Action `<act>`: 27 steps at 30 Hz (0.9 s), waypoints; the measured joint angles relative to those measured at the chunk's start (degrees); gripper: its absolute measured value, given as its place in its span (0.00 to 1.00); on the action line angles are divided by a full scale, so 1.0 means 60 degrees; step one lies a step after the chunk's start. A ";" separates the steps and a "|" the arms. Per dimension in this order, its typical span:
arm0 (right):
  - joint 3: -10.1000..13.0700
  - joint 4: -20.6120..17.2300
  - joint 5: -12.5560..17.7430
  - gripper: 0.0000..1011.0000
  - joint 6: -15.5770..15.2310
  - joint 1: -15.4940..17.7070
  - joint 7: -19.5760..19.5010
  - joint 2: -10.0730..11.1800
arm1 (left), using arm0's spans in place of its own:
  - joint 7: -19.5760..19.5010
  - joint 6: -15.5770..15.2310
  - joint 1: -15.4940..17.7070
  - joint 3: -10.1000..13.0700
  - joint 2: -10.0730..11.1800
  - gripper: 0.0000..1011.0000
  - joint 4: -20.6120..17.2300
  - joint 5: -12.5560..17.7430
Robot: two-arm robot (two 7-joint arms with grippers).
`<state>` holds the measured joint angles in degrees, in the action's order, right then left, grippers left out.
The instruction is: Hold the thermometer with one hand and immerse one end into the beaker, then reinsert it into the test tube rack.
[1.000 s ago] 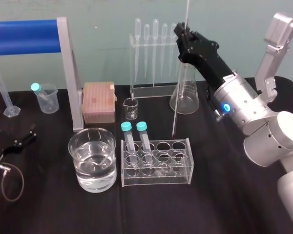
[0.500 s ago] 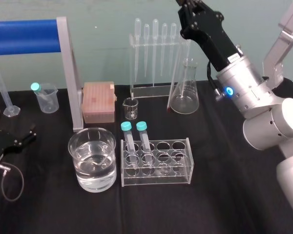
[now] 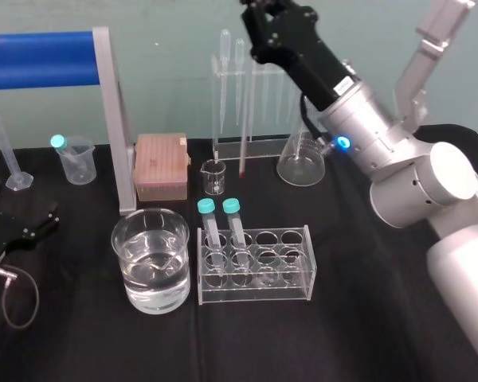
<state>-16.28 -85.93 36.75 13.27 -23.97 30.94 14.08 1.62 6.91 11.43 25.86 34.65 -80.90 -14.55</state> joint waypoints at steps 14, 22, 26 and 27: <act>-0.0797 0.0440 0.0661 0.06 -0.0175 -0.0653 0.1056 0.0039 | 0.0000 0.0000 0.0000 0.0000 0.0000 1.00 0.0000 0.0000; -0.1197 0.0726 0.1194 0.06 -0.0357 -0.0944 0.1628 -0.0003 | 0.0000 0.0000 0.0000 0.0001 0.0000 1.00 0.0000 0.0000; -0.1391 0.0886 0.1402 0.06 -0.0442 -0.1072 0.1913 -0.0016 | 0.0000 0.0000 0.0000 0.0000 0.0000 1.00 0.0000 0.0000; -0.1475 0.0949 0.1479 0.06 -0.0480 -0.1127 0.2018 -0.0020 | 0.0000 0.0000 0.0000 0.0001 0.0000 1.00 0.0000 0.0000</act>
<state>-25.12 -80.24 45.62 10.39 -30.74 43.04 13.96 1.62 6.91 11.43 25.86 34.65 -80.90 -14.55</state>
